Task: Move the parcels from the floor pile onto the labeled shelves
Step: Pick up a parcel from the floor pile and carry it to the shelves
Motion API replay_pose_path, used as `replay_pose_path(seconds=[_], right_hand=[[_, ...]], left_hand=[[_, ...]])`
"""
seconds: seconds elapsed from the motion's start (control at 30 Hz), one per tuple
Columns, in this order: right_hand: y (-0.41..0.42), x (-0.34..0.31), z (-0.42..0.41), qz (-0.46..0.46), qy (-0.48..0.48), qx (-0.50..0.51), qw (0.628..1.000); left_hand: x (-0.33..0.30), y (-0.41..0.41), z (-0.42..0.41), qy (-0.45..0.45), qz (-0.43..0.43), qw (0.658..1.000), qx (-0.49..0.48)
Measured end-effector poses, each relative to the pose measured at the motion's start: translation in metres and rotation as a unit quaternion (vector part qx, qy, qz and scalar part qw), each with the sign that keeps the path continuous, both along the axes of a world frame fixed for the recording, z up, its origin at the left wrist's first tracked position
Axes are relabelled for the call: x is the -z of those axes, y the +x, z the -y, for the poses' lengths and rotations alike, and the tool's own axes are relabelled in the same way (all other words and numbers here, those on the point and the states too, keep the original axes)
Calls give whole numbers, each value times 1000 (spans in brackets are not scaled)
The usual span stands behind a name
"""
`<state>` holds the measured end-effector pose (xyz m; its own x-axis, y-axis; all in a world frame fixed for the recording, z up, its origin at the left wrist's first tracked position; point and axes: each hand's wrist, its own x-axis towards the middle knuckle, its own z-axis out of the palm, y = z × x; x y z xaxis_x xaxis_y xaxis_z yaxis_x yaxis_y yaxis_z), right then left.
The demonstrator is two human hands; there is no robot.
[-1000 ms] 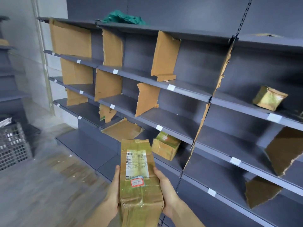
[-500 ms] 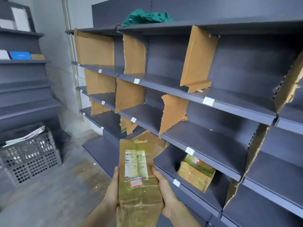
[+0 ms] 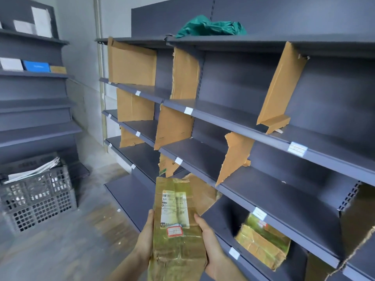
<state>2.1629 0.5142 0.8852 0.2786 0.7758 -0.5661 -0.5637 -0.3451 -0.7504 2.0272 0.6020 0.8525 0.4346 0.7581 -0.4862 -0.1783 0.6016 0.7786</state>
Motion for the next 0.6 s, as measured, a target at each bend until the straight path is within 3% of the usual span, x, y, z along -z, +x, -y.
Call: replay_pose_path(seconds=[0.3, 0.4, 0.6], right_hand=[[-18, -13, -35, -26, 33, 67, 997], [-27, -11, -45, -43, 40, 102, 993], [-38, -7, -60, -31, 45, 134, 990]], left_hand=[[-51, -8, -24, -24, 112, 992, 56], [-29, -5, -51, -57, 108, 991, 53], [-29, -13, -73, -12, 48, 996, 74]])
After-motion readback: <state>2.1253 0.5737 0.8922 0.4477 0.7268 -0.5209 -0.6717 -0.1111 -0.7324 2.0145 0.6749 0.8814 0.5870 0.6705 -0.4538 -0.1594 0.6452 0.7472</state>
